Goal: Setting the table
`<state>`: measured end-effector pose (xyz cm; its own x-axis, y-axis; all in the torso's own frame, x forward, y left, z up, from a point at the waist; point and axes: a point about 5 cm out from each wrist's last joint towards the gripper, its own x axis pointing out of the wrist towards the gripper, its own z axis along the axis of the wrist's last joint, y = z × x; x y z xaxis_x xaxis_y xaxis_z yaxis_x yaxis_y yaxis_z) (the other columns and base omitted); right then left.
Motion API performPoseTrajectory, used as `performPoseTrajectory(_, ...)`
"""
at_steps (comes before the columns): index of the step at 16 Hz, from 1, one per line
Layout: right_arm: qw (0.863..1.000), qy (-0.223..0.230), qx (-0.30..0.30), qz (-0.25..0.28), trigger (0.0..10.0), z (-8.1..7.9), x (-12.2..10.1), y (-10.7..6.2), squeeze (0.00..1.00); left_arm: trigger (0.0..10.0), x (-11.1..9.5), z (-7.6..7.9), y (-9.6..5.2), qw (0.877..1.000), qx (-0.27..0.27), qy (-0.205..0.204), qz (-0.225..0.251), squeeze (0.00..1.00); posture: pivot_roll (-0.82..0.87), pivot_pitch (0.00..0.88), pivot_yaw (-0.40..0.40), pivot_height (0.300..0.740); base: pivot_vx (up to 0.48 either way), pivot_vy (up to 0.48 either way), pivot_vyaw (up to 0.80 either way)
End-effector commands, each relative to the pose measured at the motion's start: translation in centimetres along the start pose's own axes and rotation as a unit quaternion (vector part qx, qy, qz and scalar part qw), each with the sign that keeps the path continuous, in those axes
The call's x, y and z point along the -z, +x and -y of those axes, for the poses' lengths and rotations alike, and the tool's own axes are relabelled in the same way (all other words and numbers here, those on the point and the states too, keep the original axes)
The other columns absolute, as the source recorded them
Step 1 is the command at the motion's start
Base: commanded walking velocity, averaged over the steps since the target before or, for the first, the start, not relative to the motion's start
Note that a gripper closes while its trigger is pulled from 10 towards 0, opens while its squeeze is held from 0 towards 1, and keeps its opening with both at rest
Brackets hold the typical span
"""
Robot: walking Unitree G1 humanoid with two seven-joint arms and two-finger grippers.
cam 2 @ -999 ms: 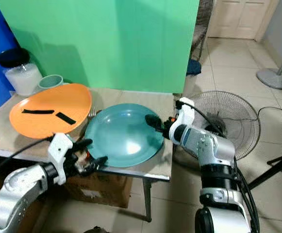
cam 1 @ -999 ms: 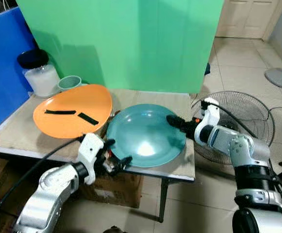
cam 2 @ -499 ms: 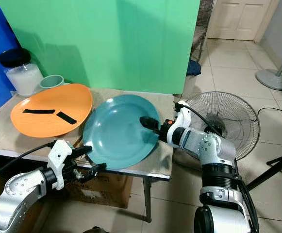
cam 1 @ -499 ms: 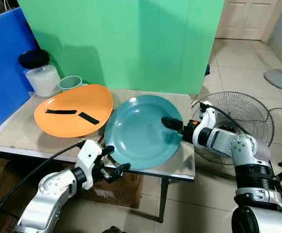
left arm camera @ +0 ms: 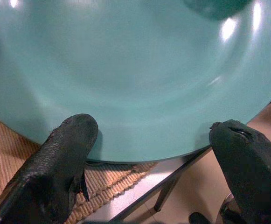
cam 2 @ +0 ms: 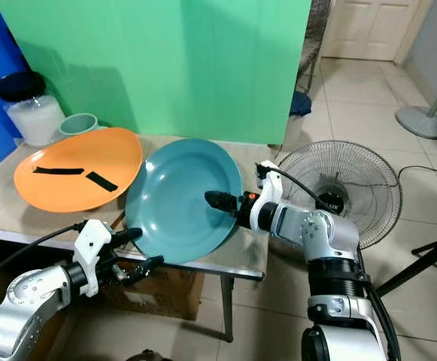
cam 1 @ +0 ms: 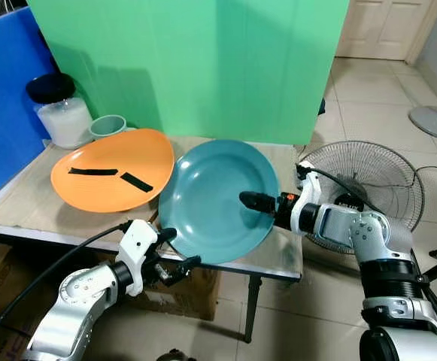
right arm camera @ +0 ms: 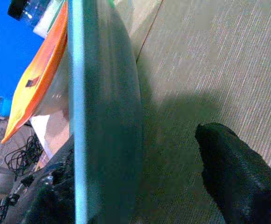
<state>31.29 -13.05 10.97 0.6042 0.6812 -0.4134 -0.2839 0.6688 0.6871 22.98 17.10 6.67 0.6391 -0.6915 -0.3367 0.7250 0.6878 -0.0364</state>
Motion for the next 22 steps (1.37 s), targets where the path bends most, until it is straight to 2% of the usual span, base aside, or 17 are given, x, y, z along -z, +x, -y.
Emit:
performPoseTrajectory(1,1.000,-0.011,-0.001,0.010,0.0,-0.3,-0.5,-0.1,0.00,10.0,0.4,-0.2,-0.3,1.000,0.000,0.005,-0.016,0.62,0.01,0.000,0.047,0.740,0.000,0.000,0.00)
performPoseTrajectory(7,1.000,0.003,-0.004,0.023,0.0,-0.2,-0.5,-0.1,0.00,10.0,-0.5,-0.6,-0.1,1.000,-0.004,0.023,-0.005,0.62,0.01,0.000,0.051,0.740,0.000,0.000,0.00)
performPoseTrajectory(19,0.999,0.025,0.011,0.021,0.0,0.4,-0.4,-0.2,0.00,10.0,-0.9,-0.9,0.3,0.999,-0.014,0.035,0.003,0.62,0.01,0.000,0.057,0.740,0.000,0.000,0.00)
performPoseTrajectory(21,0.999,0.030,0.015,0.021,0.0,0.5,-0.4,-0.2,0.00,10.0,-1.0,-0.9,0.3,0.999,-0.018,0.040,0.006,0.61,0.01,0.000,0.058,0.740,0.000,0.000,0.00)
performPoseTrajectory(22,0.999,0.033,0.016,0.022,0.0,0.6,-0.4,-0.2,0.00,10.0,-1.4,-1.0,0.4,0.999,-0.020,0.046,0.012,0.57,0.01,0.000,0.058,0.740,0.000,0.000,0.00)
